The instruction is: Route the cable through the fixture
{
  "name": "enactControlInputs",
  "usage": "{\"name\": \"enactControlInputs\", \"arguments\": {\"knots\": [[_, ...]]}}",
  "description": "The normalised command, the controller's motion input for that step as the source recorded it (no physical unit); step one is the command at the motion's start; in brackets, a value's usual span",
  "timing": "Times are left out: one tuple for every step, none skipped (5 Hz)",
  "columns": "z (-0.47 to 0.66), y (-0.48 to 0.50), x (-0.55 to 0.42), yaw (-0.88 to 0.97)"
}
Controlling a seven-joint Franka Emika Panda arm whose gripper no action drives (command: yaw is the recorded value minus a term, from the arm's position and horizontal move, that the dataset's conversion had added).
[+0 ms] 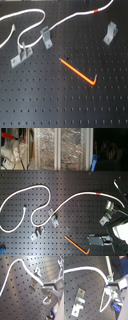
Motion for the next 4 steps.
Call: {"name": "enactControlInputs", "arguments": {"knots": [[0.0, 0.009, -0.004, 0.0], [0.19, 0.202, -0.259, -0.05], [0.32, 0.385, -0.31, 0.01], [0.3, 0.446, -0.232, 0.03]]}}
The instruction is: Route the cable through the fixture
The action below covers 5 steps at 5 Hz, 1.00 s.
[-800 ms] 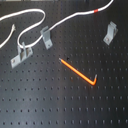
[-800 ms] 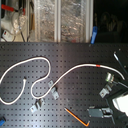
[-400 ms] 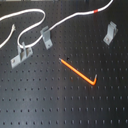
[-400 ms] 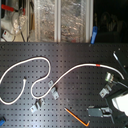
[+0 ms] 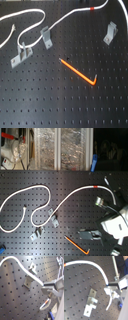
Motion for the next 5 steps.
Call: {"name": "enactControlInputs", "arguments": {"knots": [[0.0, 0.019, 0.043, 0.0], [0.5, 0.268, -0.11, 0.13], [0.5, 0.33, 0.11, 0.11], [0.0, 0.012, 0.032, 0.0], [0.46, 0.108, 0.295, 0.0]]}}
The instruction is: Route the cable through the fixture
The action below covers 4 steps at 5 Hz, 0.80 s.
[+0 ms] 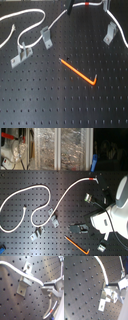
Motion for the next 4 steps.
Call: {"name": "enactControlInputs", "arguments": {"knots": [[0.42, 0.01, 0.303, 0.0], [0.22, 0.043, 0.211, 0.0], [0.08, -0.016, 0.137, 0.03], [0.35, -0.11, -0.005, -0.19]]}}
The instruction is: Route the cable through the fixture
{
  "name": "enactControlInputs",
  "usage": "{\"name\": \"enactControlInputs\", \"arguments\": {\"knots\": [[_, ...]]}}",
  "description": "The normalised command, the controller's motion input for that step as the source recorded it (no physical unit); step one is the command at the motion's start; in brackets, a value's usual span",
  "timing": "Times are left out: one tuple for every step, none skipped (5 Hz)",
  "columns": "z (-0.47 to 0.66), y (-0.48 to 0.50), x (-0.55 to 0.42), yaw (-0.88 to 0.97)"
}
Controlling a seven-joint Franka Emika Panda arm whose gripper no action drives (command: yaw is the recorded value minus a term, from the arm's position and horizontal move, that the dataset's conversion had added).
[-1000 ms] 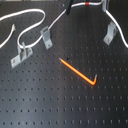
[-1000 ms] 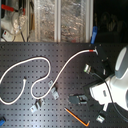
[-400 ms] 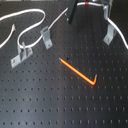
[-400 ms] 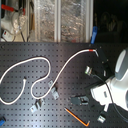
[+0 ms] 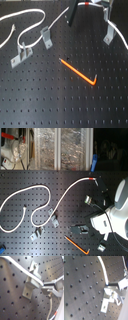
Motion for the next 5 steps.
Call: {"name": "enactControlInputs", "arguments": {"knots": [[0.0, -0.007, -0.019, 0.0], [0.07, 0.112, -0.072, -0.2], [0.29, 0.178, -0.385, 0.0], [0.12, 0.316, -0.212, 0.06], [-0.08, 0.225, 0.141, 0.0]]}}
